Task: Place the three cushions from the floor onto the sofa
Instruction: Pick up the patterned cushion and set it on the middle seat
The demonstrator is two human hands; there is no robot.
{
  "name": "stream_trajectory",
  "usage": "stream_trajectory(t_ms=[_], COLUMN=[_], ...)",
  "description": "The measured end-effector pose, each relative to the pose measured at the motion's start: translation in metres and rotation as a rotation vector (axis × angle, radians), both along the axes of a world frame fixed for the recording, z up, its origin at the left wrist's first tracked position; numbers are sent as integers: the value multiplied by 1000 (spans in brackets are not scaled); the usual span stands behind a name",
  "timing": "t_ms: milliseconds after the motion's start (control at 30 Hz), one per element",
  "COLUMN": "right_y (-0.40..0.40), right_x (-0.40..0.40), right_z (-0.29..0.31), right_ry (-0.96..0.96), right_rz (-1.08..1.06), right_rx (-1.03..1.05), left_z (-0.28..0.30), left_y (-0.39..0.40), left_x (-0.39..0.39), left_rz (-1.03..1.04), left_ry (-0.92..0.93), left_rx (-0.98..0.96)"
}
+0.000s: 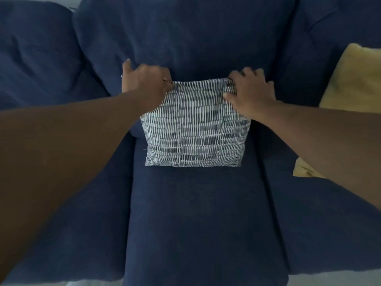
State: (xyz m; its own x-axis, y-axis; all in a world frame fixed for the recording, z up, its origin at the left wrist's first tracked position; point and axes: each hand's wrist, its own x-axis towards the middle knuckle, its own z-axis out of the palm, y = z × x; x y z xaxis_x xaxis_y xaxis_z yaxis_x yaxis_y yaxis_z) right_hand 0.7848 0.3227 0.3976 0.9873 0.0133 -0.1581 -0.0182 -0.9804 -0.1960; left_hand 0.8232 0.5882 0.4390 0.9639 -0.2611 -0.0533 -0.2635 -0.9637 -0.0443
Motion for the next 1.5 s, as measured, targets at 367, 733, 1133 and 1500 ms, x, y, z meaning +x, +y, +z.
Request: stream_trajectory(t_ms=[367, 733, 1133, 1500], right_y=[5, 5, -2, -52], right_x=[22, -6, -9, -83], right_z=[9, -6, -33, -84], right_ry=[-278, -464, -240, 272], right_rz=[143, 86, 295, -468], right_rx=[181, 98, -184, 676], left_z=[-9, -30, -87, -131], left_y=[12, 13, 23, 87], left_x=[-11, -24, -29, -93], left_rz=[169, 177, -224, 741], left_ry=[-171, -210, -117, 139], left_rx=[-238, -275, 203, -781])
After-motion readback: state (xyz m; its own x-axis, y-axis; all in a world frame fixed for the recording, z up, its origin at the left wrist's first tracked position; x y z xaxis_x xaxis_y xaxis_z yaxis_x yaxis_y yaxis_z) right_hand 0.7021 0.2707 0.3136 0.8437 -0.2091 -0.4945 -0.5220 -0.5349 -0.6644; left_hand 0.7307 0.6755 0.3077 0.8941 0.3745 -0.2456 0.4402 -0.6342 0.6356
